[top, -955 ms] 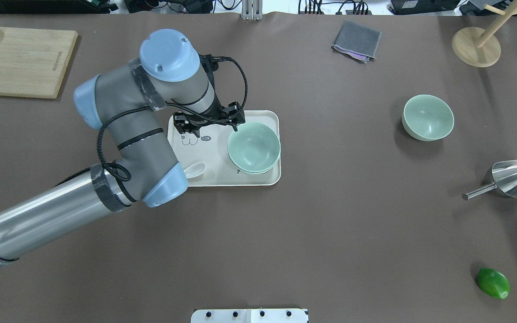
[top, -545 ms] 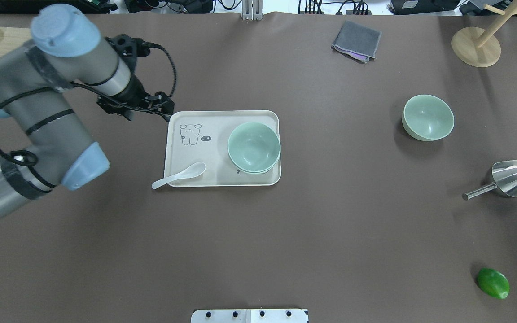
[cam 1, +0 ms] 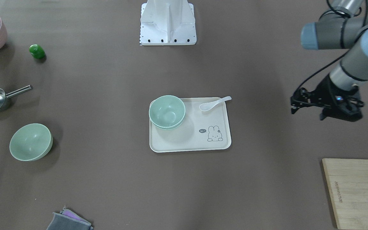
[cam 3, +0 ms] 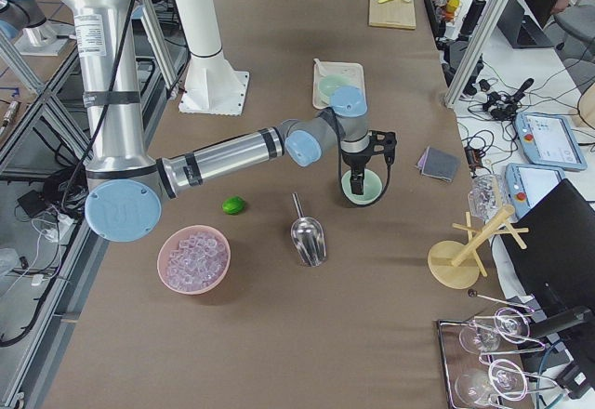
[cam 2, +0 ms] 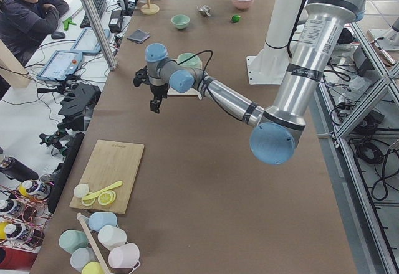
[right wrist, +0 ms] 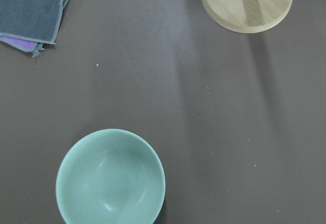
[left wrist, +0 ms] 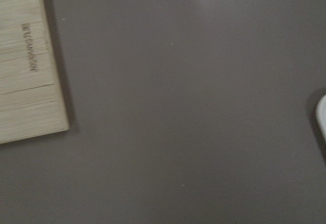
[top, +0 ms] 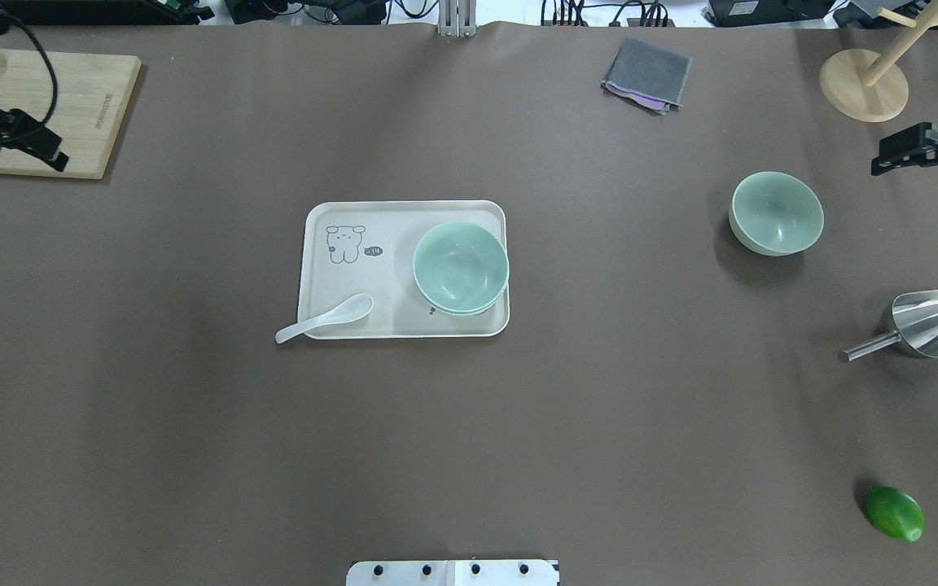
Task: Stack green bowls together
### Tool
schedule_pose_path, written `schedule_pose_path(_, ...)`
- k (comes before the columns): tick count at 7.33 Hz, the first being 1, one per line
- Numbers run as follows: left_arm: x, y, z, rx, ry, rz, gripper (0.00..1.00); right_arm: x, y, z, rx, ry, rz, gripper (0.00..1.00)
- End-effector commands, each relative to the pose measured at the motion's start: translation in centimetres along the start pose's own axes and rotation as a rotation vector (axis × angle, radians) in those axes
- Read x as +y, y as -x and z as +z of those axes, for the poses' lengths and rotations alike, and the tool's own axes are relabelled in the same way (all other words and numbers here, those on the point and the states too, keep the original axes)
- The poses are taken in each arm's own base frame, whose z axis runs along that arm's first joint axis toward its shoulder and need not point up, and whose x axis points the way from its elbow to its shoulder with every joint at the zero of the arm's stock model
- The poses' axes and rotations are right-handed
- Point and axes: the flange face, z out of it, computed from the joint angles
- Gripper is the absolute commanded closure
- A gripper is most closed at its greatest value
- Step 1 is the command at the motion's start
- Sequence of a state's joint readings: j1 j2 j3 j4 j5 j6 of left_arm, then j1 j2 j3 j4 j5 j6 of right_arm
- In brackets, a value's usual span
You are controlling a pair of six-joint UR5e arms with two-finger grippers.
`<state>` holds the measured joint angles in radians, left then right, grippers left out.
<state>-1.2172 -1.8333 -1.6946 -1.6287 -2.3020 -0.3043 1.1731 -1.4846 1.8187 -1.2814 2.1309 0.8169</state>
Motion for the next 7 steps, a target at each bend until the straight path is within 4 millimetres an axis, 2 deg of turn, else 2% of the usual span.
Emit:
schedule_pose_path(1,4.7,6.9,2.2,-0.003,0.068,-0.067,0.01,0.2,2.9,4.0,0.046,0.005,0.011,0.05)
schedule_pose_path(2,4.9,6.7,2.1,-0.004,0.059,-0.062,0.01,0.5,2.3,5.8,0.068,0.026,0.015,0.14)
schedule_pose_path(3,4.9,6.8,2.0,-0.004,0.058,-0.066,0.01,0.4,1.6,6.6,0.085,0.033,0.034,0.22)
schedule_pose_path(5,4.9,6.8,2.2,-0.005,0.061,-0.068,0.01,0.4,1.6,8.2,0.1,0.036,0.062,0.33)
schedule_pose_path(6,4.9,6.8,2.1,-0.006,0.06,-0.067,0.01,0.7,1.1,10.7,0.071,0.024,0.079,0.39)
schedule_pose_path(7,4.9,6.8,2.1,-0.006,0.06,-0.067,0.01,0.0,1.5,12.4,0.033,0.003,0.087,0.39)
